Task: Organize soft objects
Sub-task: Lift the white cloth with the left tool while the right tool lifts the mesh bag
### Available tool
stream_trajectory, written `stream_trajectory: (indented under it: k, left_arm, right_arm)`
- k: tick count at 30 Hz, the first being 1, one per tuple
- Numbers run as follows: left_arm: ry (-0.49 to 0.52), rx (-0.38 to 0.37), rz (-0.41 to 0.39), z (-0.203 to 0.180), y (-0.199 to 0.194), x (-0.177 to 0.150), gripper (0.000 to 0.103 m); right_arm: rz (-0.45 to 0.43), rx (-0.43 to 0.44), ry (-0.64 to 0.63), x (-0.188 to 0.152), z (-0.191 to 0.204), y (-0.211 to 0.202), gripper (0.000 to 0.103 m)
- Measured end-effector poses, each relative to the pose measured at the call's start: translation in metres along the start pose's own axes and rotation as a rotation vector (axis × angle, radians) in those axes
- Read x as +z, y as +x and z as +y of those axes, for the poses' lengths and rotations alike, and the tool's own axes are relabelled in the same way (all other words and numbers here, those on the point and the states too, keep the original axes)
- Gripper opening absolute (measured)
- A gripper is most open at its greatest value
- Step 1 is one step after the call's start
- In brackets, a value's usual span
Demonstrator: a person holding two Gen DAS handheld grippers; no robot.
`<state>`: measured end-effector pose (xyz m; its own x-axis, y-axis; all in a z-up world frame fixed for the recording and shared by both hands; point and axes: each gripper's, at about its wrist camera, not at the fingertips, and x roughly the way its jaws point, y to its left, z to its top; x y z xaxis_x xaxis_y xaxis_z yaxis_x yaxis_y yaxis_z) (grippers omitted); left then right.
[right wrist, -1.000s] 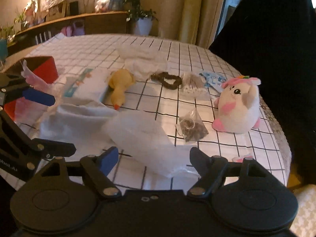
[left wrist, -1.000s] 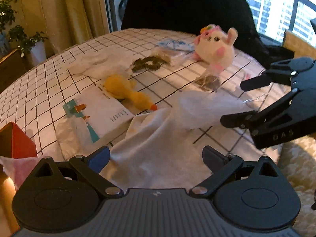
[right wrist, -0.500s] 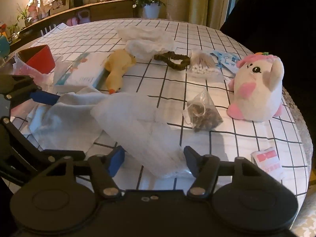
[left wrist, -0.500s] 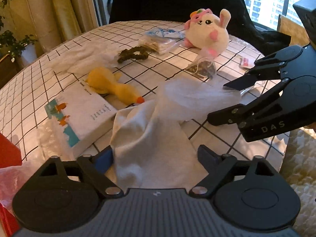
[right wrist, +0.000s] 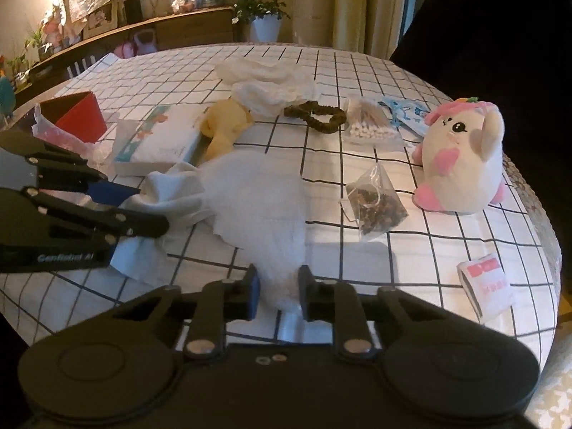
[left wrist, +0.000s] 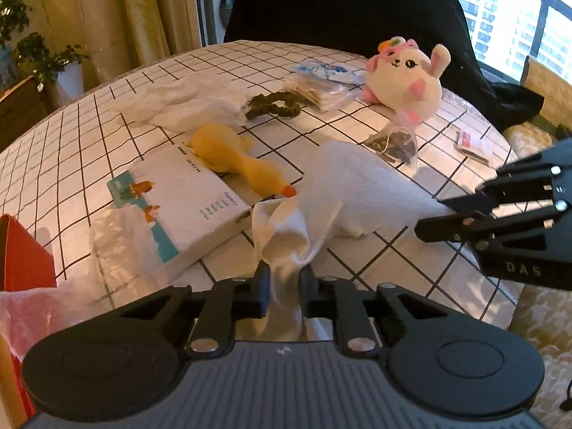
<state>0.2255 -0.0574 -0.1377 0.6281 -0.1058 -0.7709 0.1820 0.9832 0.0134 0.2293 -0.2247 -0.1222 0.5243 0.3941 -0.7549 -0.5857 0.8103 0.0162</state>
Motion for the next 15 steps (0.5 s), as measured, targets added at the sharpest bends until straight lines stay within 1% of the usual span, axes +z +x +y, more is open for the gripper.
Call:
stream_trajectory:
  k: [2, 9, 12, 13, 15]
  left_arm:
    - [-0.015, -0.008, -0.006, 0.002, -0.005, 0.0, 0.013]
    - [-0.071, -0.037, -0.036, 0.008, -0.033, 0.0, 0.012]
    - [-0.072, -0.036, -0.07, 0.009, -0.05, 0.0, 0.012]
    - [-0.071, -0.035, -0.081, 0.01, -0.054, 0.0, 0.009]
    - [-0.073, -0.035, -0.097, 0.011, -0.063, 0.001, 0.008]
  right_arm:
    - [-0.009, -0.009, 0.008, -0.001, 0.004, -0.005, 0.013]
    - [-0.071, 0.005, 0.059, 0.0, 0.014, -0.037, 0.011]
    - [-0.09, 0.012, 0.082, 0.003, 0.018, -0.052, 0.011]
    - [-0.099, 0.013, 0.087, 0.003, 0.02, -0.057, 0.011]
    - [-0.116, 0.006, 0.096, 0.004, 0.022, -0.066, 0.011]
